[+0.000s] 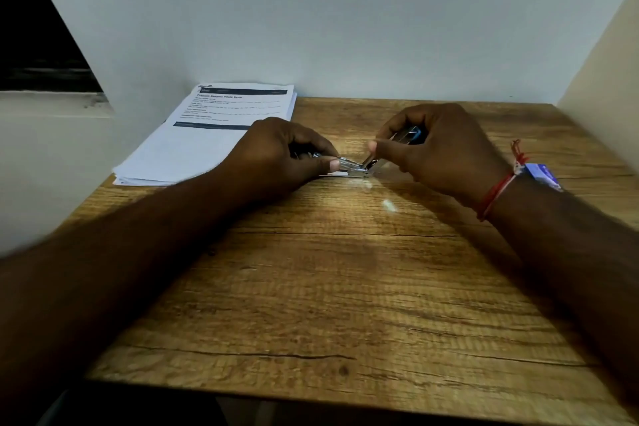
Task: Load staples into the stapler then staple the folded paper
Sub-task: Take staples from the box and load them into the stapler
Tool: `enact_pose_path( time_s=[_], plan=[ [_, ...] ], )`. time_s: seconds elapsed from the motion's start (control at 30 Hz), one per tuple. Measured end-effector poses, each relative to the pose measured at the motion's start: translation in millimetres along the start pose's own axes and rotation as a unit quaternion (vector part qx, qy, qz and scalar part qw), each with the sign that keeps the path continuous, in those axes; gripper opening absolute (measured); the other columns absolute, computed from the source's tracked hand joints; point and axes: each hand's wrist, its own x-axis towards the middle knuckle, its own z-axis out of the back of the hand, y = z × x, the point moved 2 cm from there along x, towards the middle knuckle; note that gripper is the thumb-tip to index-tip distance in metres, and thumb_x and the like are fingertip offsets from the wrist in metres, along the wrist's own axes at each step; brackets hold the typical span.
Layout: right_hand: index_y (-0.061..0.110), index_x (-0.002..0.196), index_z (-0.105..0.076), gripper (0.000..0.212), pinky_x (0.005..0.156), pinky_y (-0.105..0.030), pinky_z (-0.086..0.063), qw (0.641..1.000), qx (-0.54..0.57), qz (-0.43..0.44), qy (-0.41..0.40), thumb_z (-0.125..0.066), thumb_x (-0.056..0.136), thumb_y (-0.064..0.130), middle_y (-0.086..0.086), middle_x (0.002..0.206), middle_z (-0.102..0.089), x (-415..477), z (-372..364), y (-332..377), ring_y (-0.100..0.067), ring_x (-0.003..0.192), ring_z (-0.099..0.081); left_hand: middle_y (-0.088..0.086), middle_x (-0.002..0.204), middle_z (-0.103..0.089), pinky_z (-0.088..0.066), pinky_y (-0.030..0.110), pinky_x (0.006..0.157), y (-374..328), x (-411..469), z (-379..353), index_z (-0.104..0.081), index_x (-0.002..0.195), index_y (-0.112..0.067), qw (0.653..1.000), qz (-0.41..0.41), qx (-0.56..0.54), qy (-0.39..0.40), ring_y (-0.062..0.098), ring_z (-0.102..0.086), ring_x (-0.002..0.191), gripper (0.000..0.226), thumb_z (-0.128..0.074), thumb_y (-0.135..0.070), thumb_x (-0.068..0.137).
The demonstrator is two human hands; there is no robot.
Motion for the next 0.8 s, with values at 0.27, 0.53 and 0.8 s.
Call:
enact_pose_path(
  time_s=[0.27, 0.53, 0.8],
  plan=[
    [0.019, 0.095, -0.087, 0.018, 0.064, -0.022, -0.060, 0.997, 0.055, 0.004, 0.061, -0.093, 0.085, 0.032, 0.004, 0.091, -0.085, 6.4, 10.3, -16.2, -0.003, 0.068, -0.073, -0.024, 0.091, -0.082, -0.047, 0.007, 0.068, -2.2, -0.1, 0.8, -0.092, 0.111, -0.037, 1.000, -0.001, 0.008, 0.011, -0.005, -0.074, 0.087, 0.017, -0.090, -0.042, 0.095],
    [0.036, 0.101, -0.089, 0.022, 0.071, -0.014, -0.054, 0.989, -0.065, 0.049, 0.124, -0.098, 0.081, 0.032, 0.018, 0.094, -0.084, 9.4, 17.7, -22.6, 0.002, 0.087, -0.075, -0.020, 0.097, -0.084, -0.061, 0.027, 0.082, -6.1, -1.9, -0.8, -0.092, 0.109, -0.037, 1.000, 0.020, 0.006, 0.006, 0.003, -0.078, 0.096, 0.016, -0.091, -0.041, 0.094],
    [0.039, 0.109, -0.086, 0.029, 0.066, -0.007, -0.048, 0.992, -0.069, 0.084, 0.064, -0.097, 0.084, 0.033, 0.020, 0.098, -0.080, 5.2, 8.5, -20.2, 0.013, 0.088, -0.069, -0.013, 0.097, -0.085, -0.057, 0.014, 0.075, -5.3, -2.0, -3.5, -0.090, 0.110, -0.033, 0.999, 0.040, -0.009, -0.006, 0.007, -0.077, 0.094, 0.025, -0.097, -0.041, 0.087]
  ],
)
